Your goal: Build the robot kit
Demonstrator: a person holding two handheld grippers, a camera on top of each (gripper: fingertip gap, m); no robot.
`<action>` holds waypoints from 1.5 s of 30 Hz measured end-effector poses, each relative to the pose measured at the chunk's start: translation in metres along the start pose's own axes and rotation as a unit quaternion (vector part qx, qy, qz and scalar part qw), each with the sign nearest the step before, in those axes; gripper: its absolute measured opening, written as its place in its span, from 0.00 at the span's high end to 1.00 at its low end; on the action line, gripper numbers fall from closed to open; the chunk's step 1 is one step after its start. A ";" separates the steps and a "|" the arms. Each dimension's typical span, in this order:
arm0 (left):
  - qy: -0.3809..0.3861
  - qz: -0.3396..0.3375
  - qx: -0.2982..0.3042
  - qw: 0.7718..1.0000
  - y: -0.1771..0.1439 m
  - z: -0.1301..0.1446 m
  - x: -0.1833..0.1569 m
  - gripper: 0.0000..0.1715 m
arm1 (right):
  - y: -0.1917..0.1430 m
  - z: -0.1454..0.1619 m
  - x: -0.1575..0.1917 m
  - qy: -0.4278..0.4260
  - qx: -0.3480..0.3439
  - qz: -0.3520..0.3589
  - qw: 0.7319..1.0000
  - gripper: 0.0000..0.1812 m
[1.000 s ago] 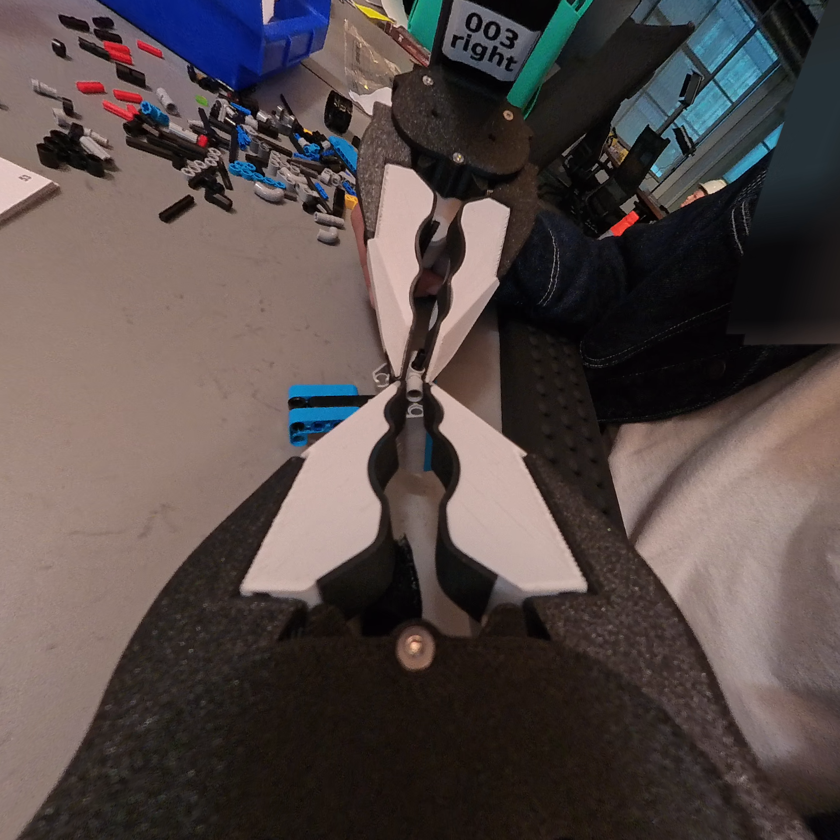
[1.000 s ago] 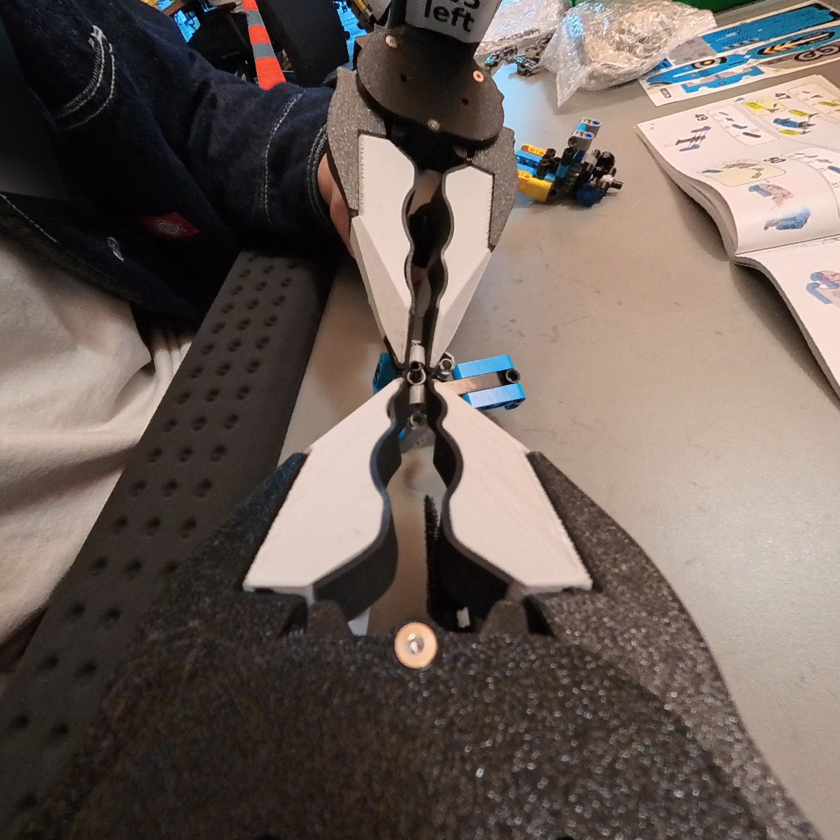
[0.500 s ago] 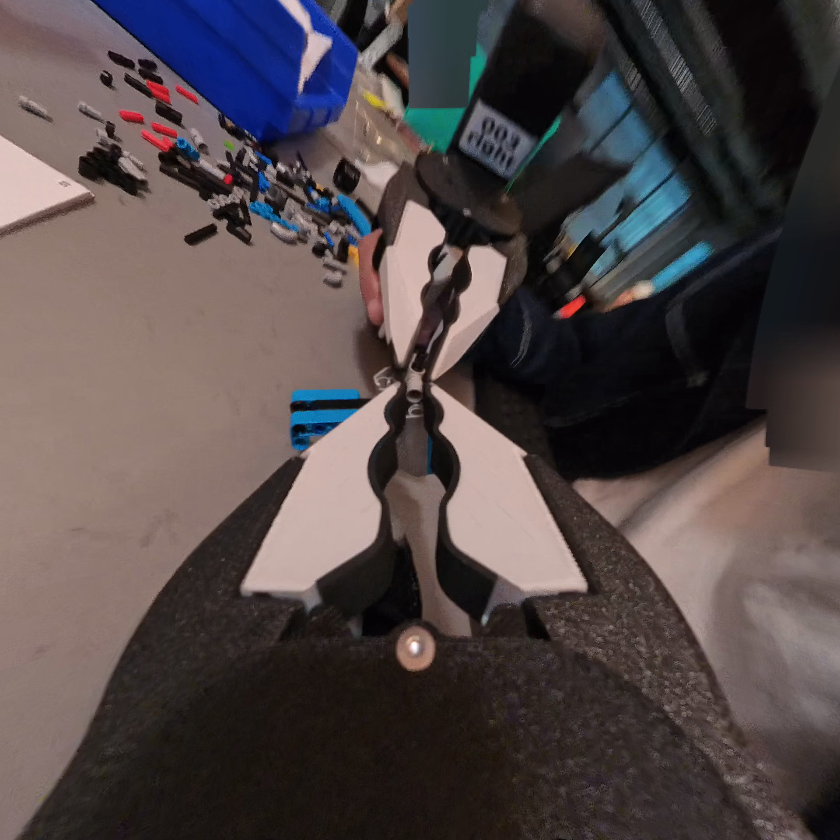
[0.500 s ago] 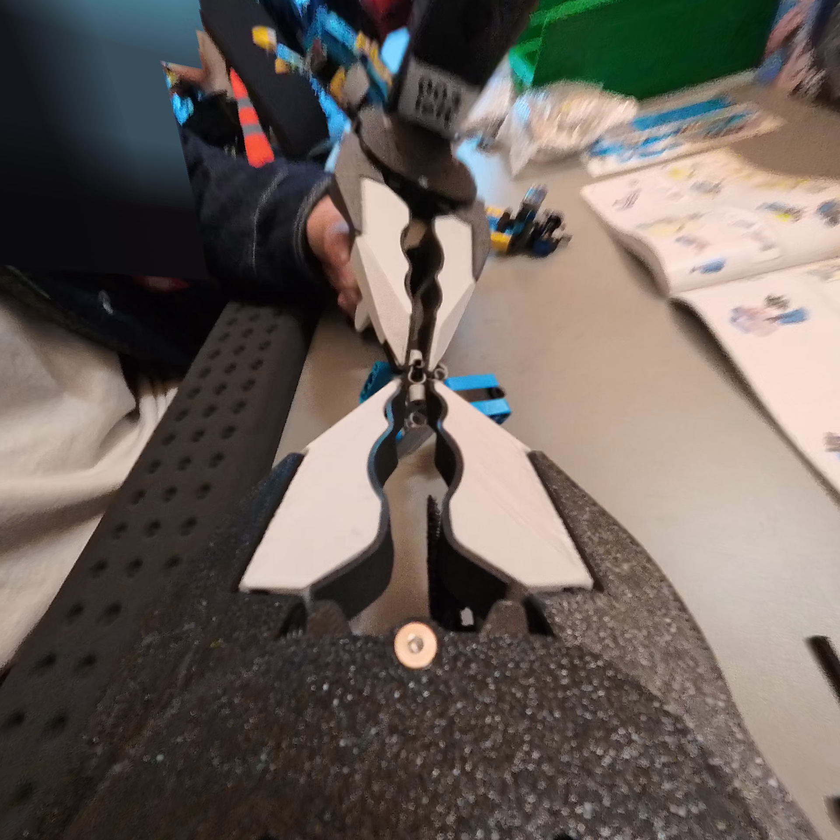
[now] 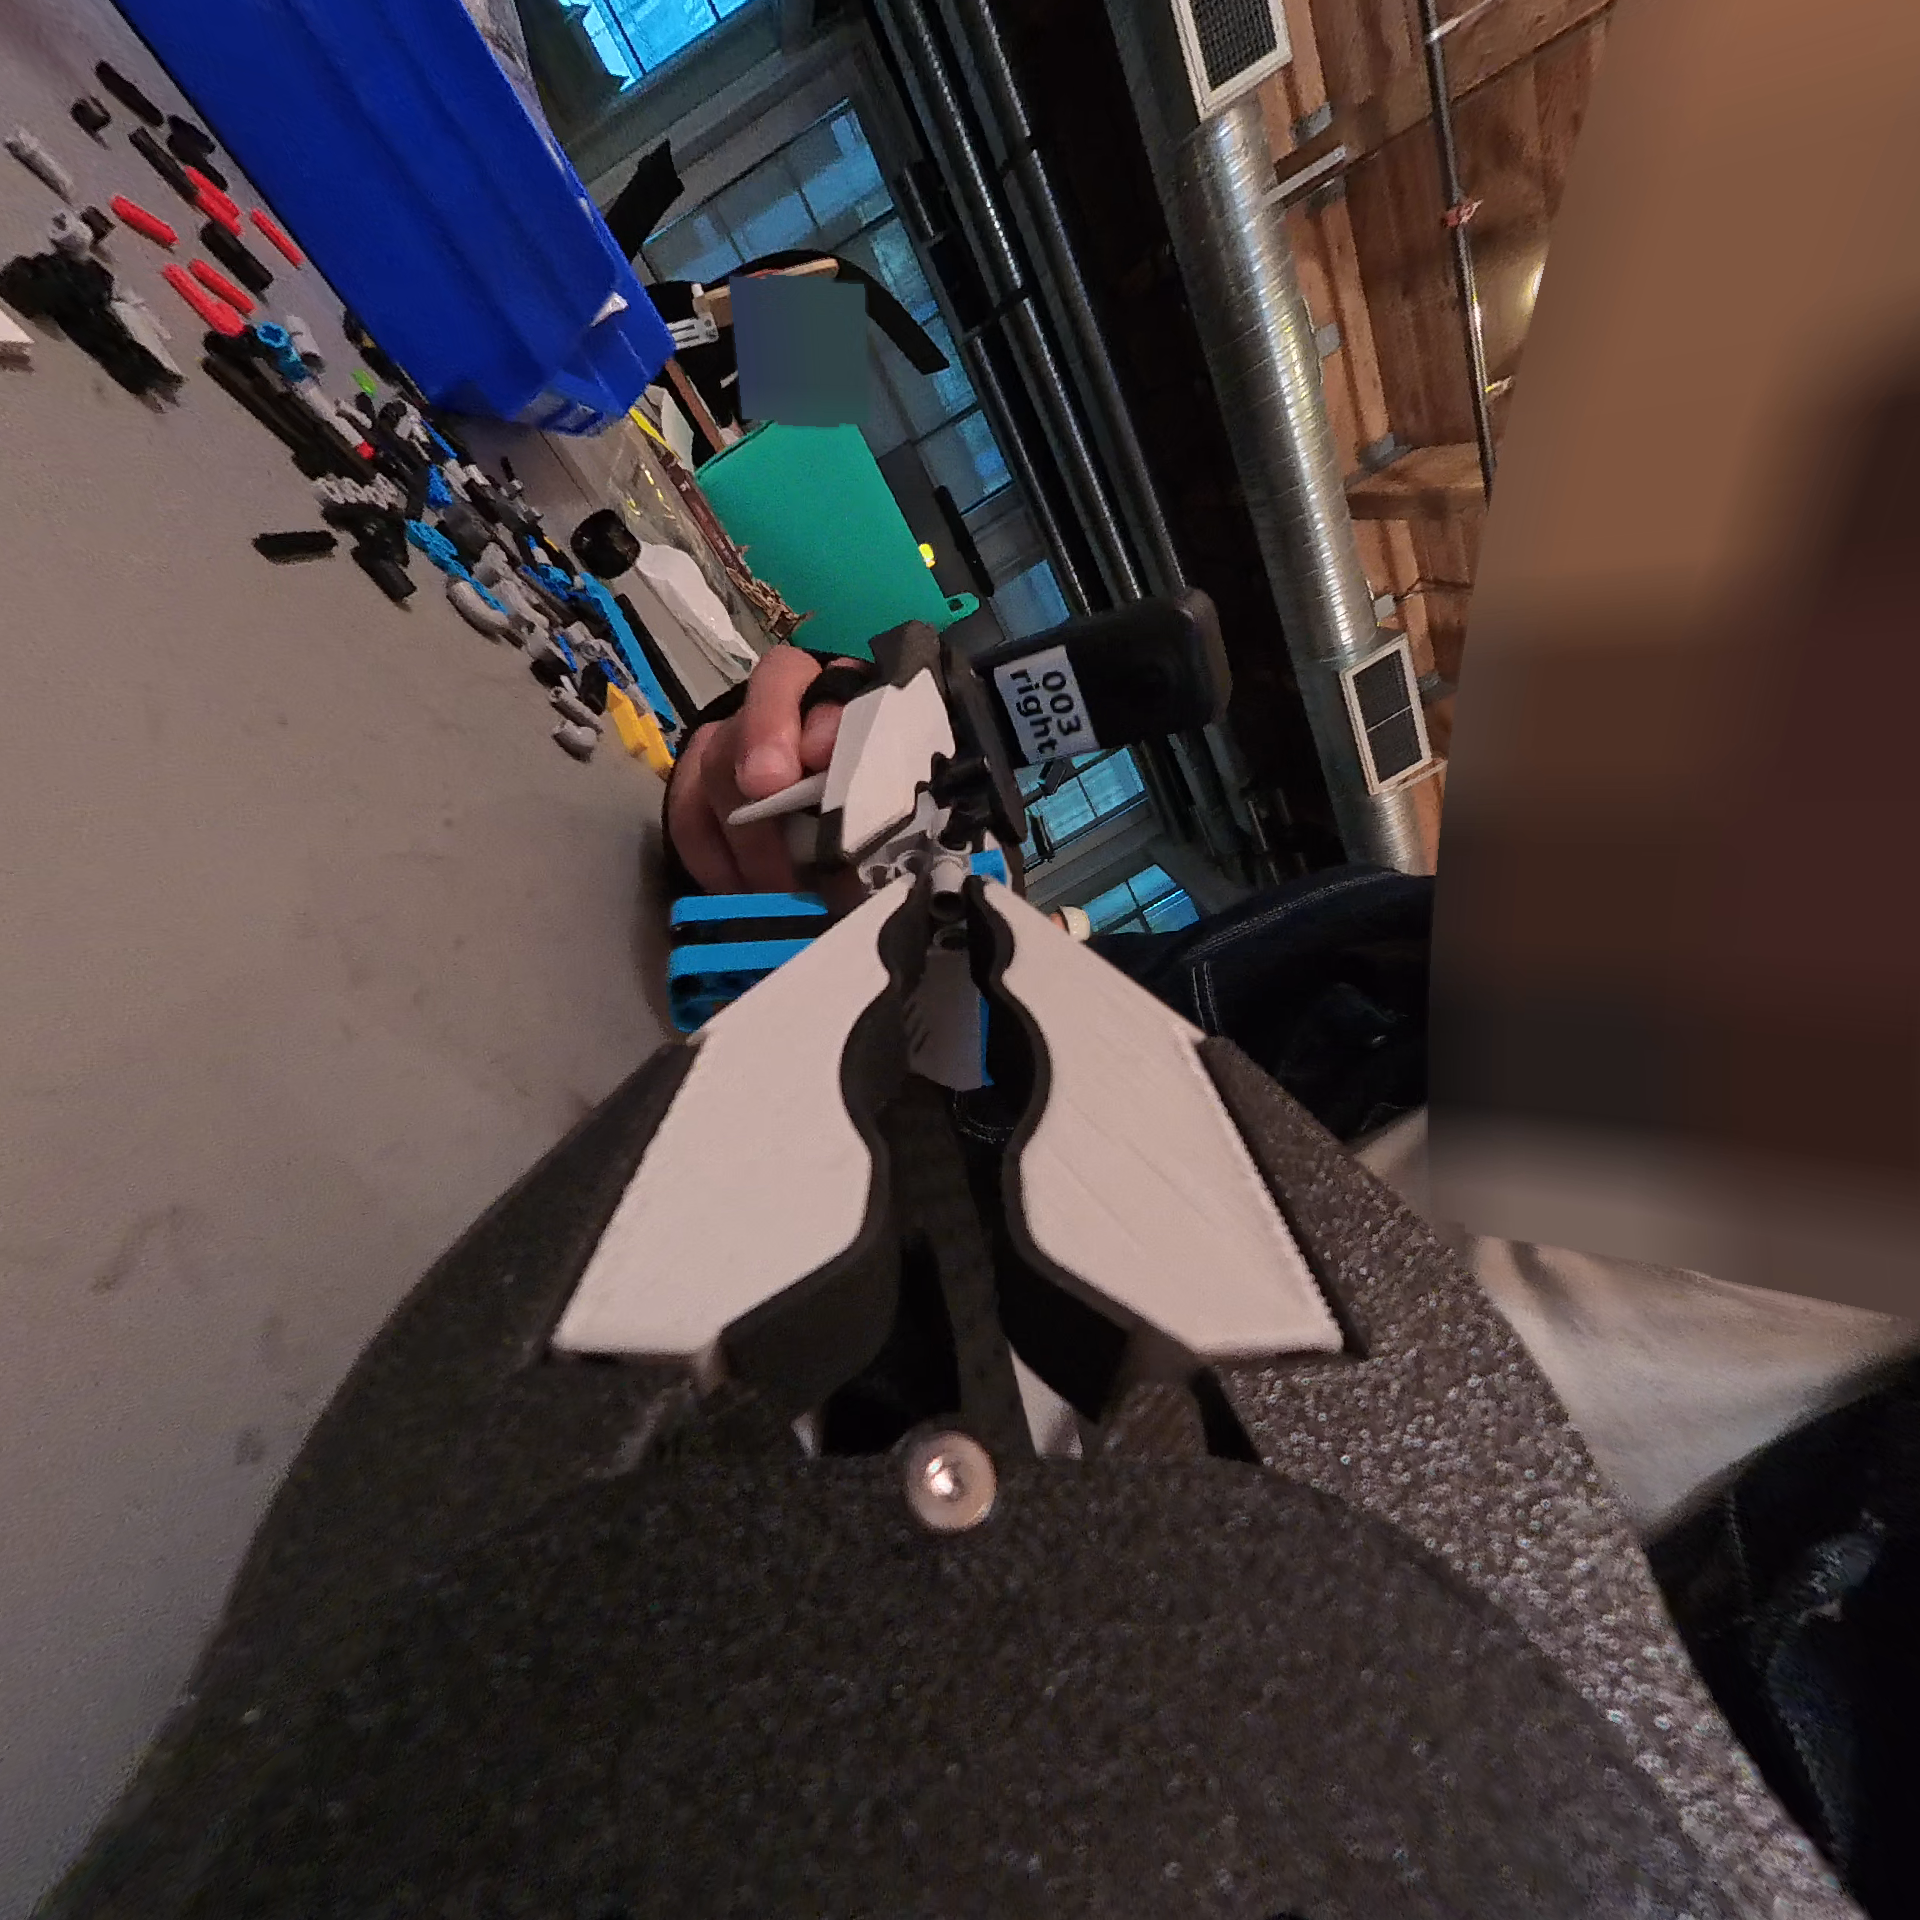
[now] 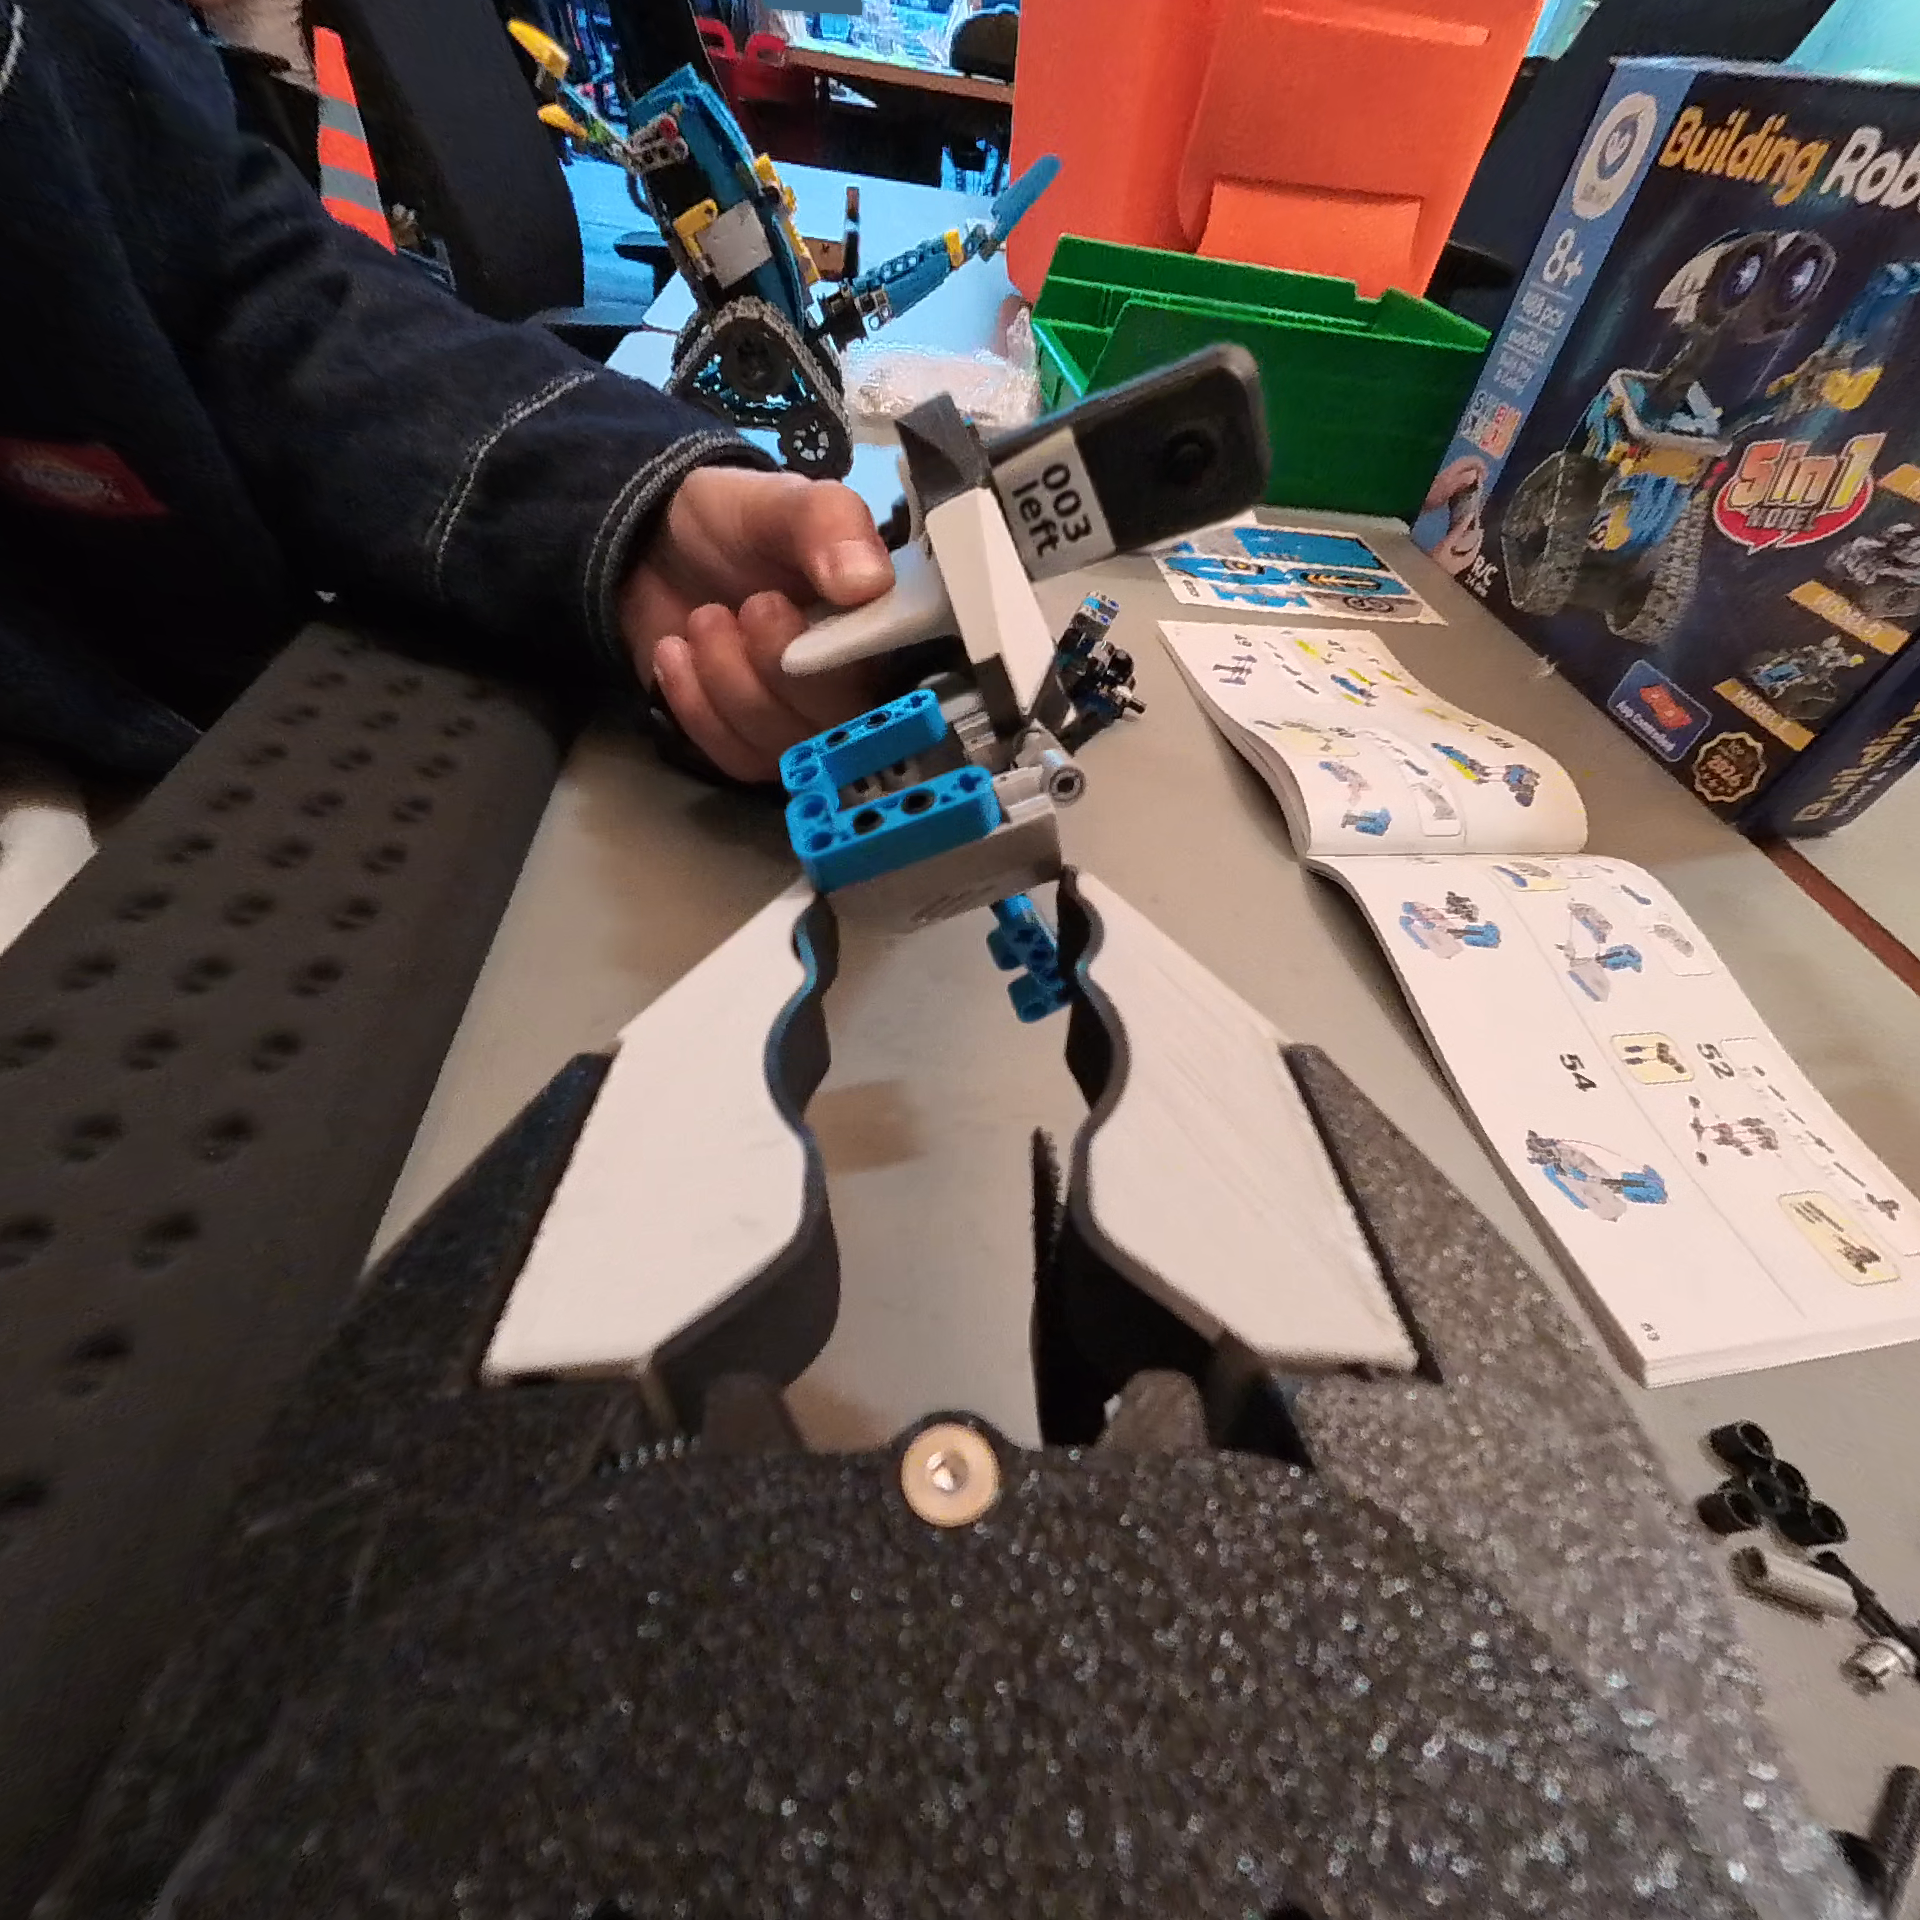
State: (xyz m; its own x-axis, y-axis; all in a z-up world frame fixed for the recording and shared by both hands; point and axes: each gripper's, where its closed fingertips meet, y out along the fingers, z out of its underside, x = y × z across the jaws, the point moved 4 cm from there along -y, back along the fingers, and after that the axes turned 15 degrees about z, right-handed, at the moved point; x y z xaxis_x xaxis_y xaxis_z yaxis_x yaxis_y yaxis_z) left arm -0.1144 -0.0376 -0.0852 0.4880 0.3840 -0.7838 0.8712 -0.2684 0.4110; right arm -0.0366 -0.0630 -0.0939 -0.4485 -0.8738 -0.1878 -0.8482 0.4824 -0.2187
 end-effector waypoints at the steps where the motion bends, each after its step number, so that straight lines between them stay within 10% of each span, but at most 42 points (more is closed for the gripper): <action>1: -0.003 -0.001 0.001 1.000 0.000 0.000 0.001 0.96 | -0.001 0.000 -0.001 0.008 0.002 -0.005 1.000 0.77; 3: 0.005 -0.009 0.001 1.000 0.000 -0.001 0.001 0.95 | -0.002 -0.001 -0.004 0.032 0.003 -0.010 0.999 0.78; 7: 0.136 -0.084 0.065 0.985 0.001 -0.002 -0.004 0.60 | -0.008 -0.008 -0.015 0.102 -0.017 -0.026 0.994 0.78; 16: 0.433 -0.222 0.225 0.844 0.024 0.027 -0.004 0.66 | -0.009 -0.013 -0.015 0.151 -0.032 -0.047 0.987 0.78; 45: 0.350 -0.128 0.190 0.908 0.023 0.022 -0.021 0.74 | -0.015 -0.009 -0.006 0.103 -0.030 -0.094 0.990 0.96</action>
State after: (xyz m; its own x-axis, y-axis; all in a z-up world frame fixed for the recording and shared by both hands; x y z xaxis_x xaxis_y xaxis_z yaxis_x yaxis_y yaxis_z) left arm -0.1059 -0.0716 -0.0699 0.3012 0.9089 -0.2883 0.9448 -0.3253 -0.0386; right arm -0.0239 -0.0657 -0.0809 -0.3240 -0.9446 0.0520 -0.9345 0.3110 -0.1733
